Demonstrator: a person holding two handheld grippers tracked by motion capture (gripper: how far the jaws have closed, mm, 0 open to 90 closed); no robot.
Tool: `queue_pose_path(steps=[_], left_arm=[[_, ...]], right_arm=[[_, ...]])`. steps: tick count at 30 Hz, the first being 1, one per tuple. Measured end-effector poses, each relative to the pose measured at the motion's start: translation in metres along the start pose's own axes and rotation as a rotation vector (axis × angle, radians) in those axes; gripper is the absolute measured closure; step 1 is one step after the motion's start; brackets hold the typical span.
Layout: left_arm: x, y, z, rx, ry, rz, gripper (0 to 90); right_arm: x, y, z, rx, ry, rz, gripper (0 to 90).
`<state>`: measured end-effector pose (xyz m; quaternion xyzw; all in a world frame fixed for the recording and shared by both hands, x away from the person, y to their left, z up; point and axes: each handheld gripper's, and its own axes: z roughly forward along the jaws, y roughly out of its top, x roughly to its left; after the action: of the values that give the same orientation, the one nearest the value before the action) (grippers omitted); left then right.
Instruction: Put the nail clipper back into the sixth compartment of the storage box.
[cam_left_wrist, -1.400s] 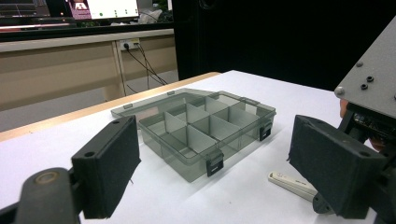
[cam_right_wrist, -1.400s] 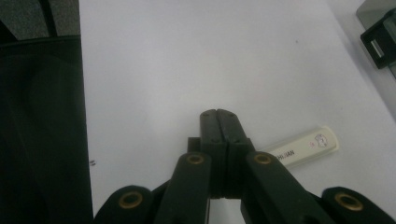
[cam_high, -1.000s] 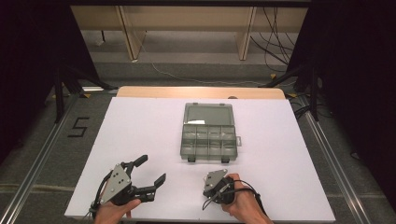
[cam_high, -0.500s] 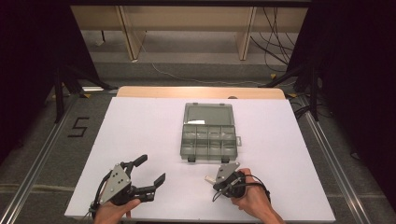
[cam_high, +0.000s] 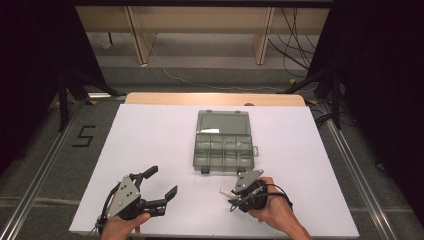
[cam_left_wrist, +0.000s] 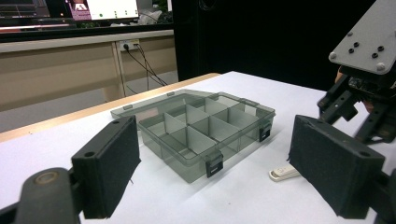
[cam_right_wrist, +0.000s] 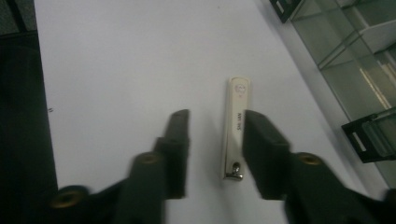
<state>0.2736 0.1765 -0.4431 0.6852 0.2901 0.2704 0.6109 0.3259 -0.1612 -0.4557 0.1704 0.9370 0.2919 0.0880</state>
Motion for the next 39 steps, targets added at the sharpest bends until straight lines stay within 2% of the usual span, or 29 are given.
queue_pose_path(steps=[1, 2, 3, 4, 6, 8, 13, 21, 24, 28, 32, 39], left_arm=[[0.0, 0.0, 0.0, 0.0, 0.0, 0.0, 15.8], [0.0, 0.0, 0.0, -0.001, -0.001, 0.0, 15.8], [0.0, 0.0, 0.0, 0.0, 0.0, 0.0, 15.8], [0.0, 0.0, 0.0, 0.0, -0.002, 0.002, 15.8], [-0.001, 0.0, 0.0, -0.001, -0.002, -0.001, 15.8], [-0.001, 0.0, 0.0, 0.0, -0.002, -0.001, 15.8], [0.0, 0.0, 0.001, -0.012, -0.007, 0.001, 15.8], [0.0, -0.001, 0.001, 0.002, -0.003, 0.0, 15.8], [0.0, -0.001, 0.001, 0.003, -0.004, 0.006, 15.8], [0.0, -0.001, 0.001, 0.002, -0.003, 0.0, 15.8], [0.0, -0.001, 0.001, 0.002, -0.003, 0.002, 15.8], [0.0, -0.001, 0.001, 0.003, -0.005, 0.002, 15.8]], right_arm=[[0.0, 0.0, 0.0, 0.0, 0.0, 0.0, 56.3], [0.001, 0.002, -0.002, 0.019, 0.001, -0.003, 43.4], [0.001, 0.002, -0.002, 0.019, 0.001, -0.003, 43.4], [0.002, 0.002, -0.001, 0.045, -0.002, -0.004, 34.0], [0.0, 0.002, -0.001, 0.049, -0.015, -0.016, 31.8], [-0.001, 0.002, 0.0, 0.059, -0.014, -0.004, 28.1], [-0.005, 0.003, 0.005, 0.076, -0.014, 0.006, 28.2], [-0.015, 0.007, 0.013, 0.129, 0.0, 0.024, 33.5], [-0.019, 0.01, 0.015, 0.146, 0.003, 0.032, 38.5], [-0.02, 0.015, 0.018, 0.167, 0.033, 0.027, 46.4], [-0.021, 0.018, 0.02, 0.207, 0.039, 0.024, 54.5], [-0.023, 0.021, 0.022, 0.238, 0.047, 0.03, 61.7]])
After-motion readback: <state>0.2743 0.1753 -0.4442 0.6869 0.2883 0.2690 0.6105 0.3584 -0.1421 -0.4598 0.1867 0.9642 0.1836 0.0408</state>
